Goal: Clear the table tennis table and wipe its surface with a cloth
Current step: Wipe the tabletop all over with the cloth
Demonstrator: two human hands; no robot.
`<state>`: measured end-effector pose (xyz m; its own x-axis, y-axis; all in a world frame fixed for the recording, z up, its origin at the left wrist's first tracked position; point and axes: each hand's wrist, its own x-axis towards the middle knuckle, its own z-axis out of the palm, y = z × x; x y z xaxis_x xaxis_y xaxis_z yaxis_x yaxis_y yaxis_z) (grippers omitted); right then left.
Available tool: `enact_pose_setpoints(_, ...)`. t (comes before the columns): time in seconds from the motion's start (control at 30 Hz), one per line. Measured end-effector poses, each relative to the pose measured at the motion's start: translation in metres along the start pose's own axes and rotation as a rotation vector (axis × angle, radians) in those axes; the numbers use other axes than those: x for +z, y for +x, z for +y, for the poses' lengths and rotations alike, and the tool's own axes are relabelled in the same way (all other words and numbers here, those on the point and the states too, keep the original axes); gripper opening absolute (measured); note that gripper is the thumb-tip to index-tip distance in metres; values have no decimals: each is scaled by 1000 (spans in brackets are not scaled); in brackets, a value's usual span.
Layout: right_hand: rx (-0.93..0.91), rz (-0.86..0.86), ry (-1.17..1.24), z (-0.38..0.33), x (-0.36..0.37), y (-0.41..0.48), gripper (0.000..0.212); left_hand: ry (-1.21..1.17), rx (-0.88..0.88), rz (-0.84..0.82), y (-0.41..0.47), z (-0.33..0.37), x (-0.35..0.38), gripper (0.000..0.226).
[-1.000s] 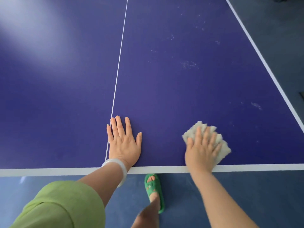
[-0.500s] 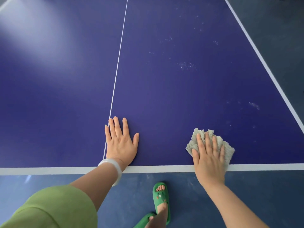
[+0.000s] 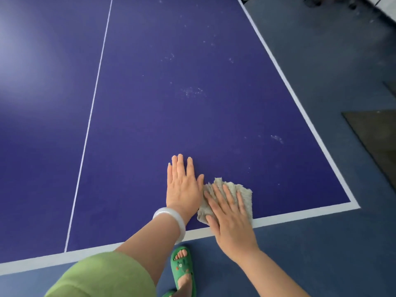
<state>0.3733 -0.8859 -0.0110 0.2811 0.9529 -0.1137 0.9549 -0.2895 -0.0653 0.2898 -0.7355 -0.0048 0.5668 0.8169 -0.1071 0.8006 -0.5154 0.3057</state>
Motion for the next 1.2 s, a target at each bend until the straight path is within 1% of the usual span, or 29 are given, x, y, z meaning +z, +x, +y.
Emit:
enact_pose_setpoints(0.03,-32,-3,0,20,0,-6,56,25,-22,6,2,7,6,66)
enact_pose_setpoints(0.07,-17,3,-5,44,0,-11,55,70,-37,21,3,10,11,68)
enact_pose_setpoints(0.1,44,16,-16,70,-2,-15,56,117,-43,39,2,12,15,70)
enact_pose_setpoints(0.17,270,-1,-4,118,-7,-13,60,157,-48,61,1,13,18,75)
enact_pose_setpoints(0.23,545,-22,50,142,-11,2,59,150,-46,59,1,15,19,76)
enact_pose_setpoints(0.27,636,-4,75,141,-13,14,58,151,-45,62,2,16,18,75)
enact_pose_setpoints(0.3,660,8,83,131,-15,25,57,154,-46,61,2,16,18,74)
enact_pose_setpoints(0.33,612,18,80,117,-15,34,56,157,-48,55,2,16,18,74)
enact_pose_setpoints(0.4,387,17,80,81,-12,39,57,168,-50,49,1,16,18,73)
enact_pose_setpoints(0.47,154,1,78,60,-6,26,57,182,-47,55,1,17,18,73)
enact_pose_setpoints(0.53,-1,-22,53,74,-7,14,55,177,-48,65,1,17,18,73)
enact_pose_setpoints(0.57,-16,-22,17,90,-8,14,56,172,-49,68,1,17,18,73)
enact_pose_setpoints(0.6,29,-12,-18,111,-10,16,57,171,-52,67,2,18,19,72)
enact_pose_setpoints(0.63,136,-12,-35,132,-11,21,59,171,-53,65,2,18,19,72)
enact_pose_setpoints(0.7,447,-39,5,163,-18,34,60,175,-55,61,3,19,20,71)
enact_pose_setpoints(0.73,564,-30,39,165,-19,39,60,179,-54,64,3,18,21,71)
enact_pose_setpoints(0.77,623,-20,61,158,-21,44,60,182,-54,63,4,18,21,71)
enact_pose_setpoints(0.8,624,-12,67,142,-21,46,59,185,-54,62,4,17,21,71)
enact_pose_setpoints(0.83,575,-3,67,122,-19,46,59,189,-54,61,4,17,20,71)
enact_pose_setpoints(0.87,483,6,76,101,-16,43,61,193,-54,62,4,17,19,71)
enact_pose_setpoints(0.93,213,-4,67,70,-12,35,61,192,-54,67,3,18,18,71)
enact_pose_setpoints(1.0,-37,-27,34,77,-14,39,57,186,-55,66,3,18,17,71)
enact_pose_setpoints(1.03,-103,-28,3,94,-15,46,57,186,-53,69,3,18,18,71)
enact_pose_setpoints(1.07,-105,-30,-23,115,-17,54,57,188,-50,73,3,17,19,70)
enact_pose_setpoints(1.1,-20,-45,-28,138,-20,63,58,188,-48,78,4,16,19,70)
enact_pose_setpoints(1.17,343,-91,20,177,-27,79,57,180,-44,85,5,16,20,70)
enact_pose_setpoints(1.2,508,-98,59,184,-29,82,56,178,-45,87,5,16,21,70)
